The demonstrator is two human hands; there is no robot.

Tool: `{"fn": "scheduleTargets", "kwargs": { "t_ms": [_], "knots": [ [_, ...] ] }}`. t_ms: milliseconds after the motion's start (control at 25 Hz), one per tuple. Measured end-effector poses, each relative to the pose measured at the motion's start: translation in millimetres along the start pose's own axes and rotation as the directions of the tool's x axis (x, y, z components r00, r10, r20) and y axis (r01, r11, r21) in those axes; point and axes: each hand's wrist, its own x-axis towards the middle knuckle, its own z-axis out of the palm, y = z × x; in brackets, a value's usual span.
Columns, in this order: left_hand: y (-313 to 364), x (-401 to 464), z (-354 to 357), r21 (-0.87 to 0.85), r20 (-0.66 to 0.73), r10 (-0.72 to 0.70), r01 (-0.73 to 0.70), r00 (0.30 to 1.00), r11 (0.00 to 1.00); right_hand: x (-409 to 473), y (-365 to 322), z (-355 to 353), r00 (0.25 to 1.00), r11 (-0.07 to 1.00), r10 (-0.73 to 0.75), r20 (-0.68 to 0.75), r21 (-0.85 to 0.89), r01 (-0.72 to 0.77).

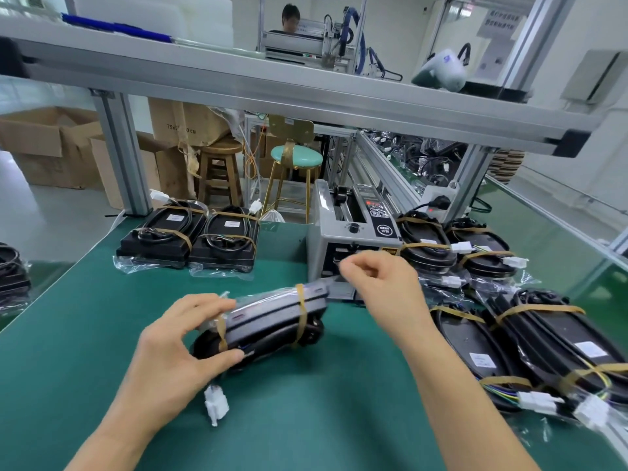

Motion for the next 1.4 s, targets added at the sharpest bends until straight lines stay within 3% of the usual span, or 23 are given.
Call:
{"fn": "scheduleTargets", "kwargs": {
  "t_ms": [80, 200, 640, 840, 920, 1000, 1040, 1120, 1240, 1400],
  "knots": [
    [-1.0, -3.7, 2.1, 0.02, -0.085, -0.017, 0.018, 0.996, 1.0, 1.1, 19.0, -1.2, 0.979, 0.986, 0.157, -0.131, 0.078, -0.148],
    [2.8, -10.9, 12.2, 0.05, -0.123, 0.006, 0.001, 0.992, 0.999, 14.2, 32.7, 13.1, 0.92, 0.888, 0.369, -0.133, 0.342, -0.307],
    [4.6, -20.6, 22.0, 0.039, -0.193, 0.004, 0.004, 0.981, 0.999, 48.2, 41.7, 48.6, 0.738, 0.727, 0.627, -0.248, 0.525, -0.442],
    [9.3, -23.1, 23.2, 0.052, -0.195, -0.041, 0.052, 0.98, 0.997, 45.7, 23.5, 46.6, 0.635, 0.531, 0.757, -0.153, 0.711, -0.461],
    [12.9, -24.3, 24.6, 0.032, -0.225, -0.069, 0.078, 0.972, 0.996, 21.4, 7.4, 41.5, 0.774, 0.562, 0.632, -0.047, 0.715, -0.415],
    [16.5, -24.8, 27.3, 0.01, -0.248, -0.088, 0.094, 0.965, 0.996, -18.2, -15.7, 41.9, 0.936, 0.683, 0.322, 0.139, 0.651, -0.331],
    [17.7, -25.0, 29.3, 0.013, -0.254, -0.087, 0.094, 0.963, 0.996, -37.6, -26.8, 44.6, 0.957, 0.738, 0.174, 0.232, 0.613, -0.283],
    [20.4, -27.5, 32.9, 0.035, -0.268, -0.076, 0.089, 0.96, 0.995, -63.4, -34.8, 54.3, 0.957, 0.863, 0.029, 0.29, 0.475, -0.17],
    [28.2, -31.5, 36.6, 0.054, -0.288, -0.066, 0.085, 0.955, 0.995, -74.8, -35.3, 61.4, 0.973, 0.947, 0.018, 0.231, 0.307, -0.091],
    [33.6, -32.3, 39.3, 0.057, -0.317, -0.059, 0.081, 0.947, 0.995, -78.6, -31.8, 62.5, 0.972, 0.944, 0.05, 0.229, 0.308, -0.121]
  ]
}}
